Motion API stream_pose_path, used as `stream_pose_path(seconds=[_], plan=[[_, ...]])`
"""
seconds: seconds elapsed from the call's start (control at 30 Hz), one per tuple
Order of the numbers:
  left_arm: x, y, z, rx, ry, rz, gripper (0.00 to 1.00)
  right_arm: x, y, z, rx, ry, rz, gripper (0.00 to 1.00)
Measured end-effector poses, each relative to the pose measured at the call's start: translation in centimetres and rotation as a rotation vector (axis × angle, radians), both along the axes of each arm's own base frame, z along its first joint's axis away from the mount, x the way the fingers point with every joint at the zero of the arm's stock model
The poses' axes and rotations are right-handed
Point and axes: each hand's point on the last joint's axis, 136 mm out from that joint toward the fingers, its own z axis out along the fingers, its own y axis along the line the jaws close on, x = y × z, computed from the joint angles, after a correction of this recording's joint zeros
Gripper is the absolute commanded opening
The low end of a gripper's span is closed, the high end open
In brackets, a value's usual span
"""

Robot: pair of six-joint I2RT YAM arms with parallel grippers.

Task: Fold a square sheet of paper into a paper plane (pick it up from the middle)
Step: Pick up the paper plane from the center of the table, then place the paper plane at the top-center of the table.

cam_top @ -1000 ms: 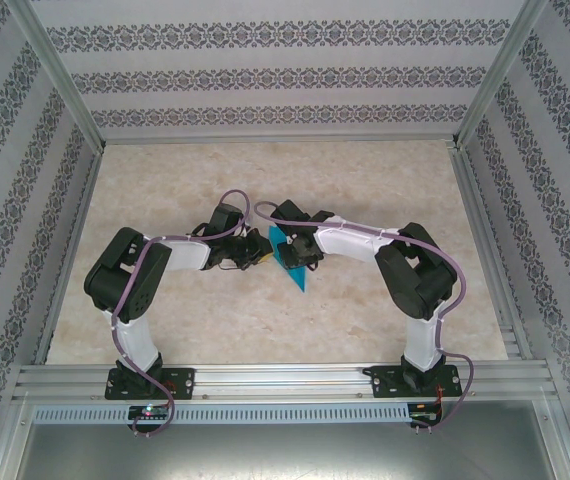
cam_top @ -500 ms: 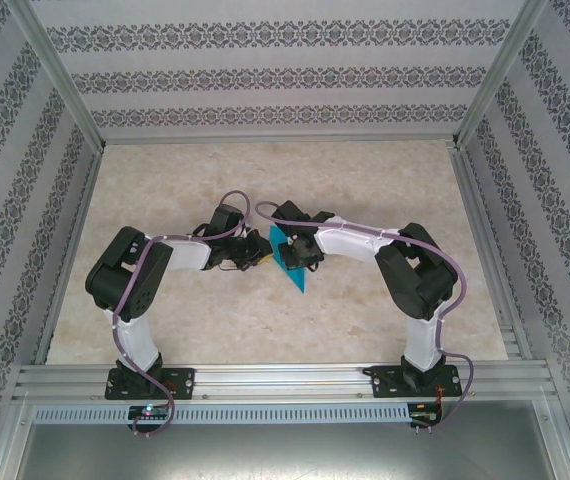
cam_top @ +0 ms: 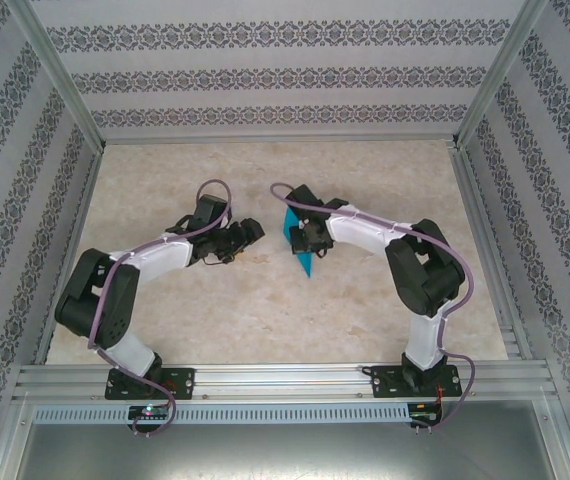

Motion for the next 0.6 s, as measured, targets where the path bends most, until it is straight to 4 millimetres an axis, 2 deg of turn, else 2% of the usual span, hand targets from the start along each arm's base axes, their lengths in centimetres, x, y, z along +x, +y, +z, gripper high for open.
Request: stream_pose_path(seconds=[0.13,0.27,0.47,0.6], plan=[[-0.4,2.4,-0.3,0.126,0.017,0.049,0.93,4.0,-1.1,1.0,-0.001,-0.052,-0.050,0.07],[-1.2,3.9,-1.0,0.207,0.043,0.065,0.98,7.2,-2.2,0.7,-0.020,-0.069,-0.083,0.08],[-1.6,4.5,-1.4,0.247,0.055,0.064,1.00,10.4,-3.1,-0.1,-0.035,-0.068,-0.109,0.11],[-1.7,4.6,-1.5,0.254,0.060,0.066,1.00,11.3,-3.4,-0.6,-0.041,-0.059,-0.119,0.12]])
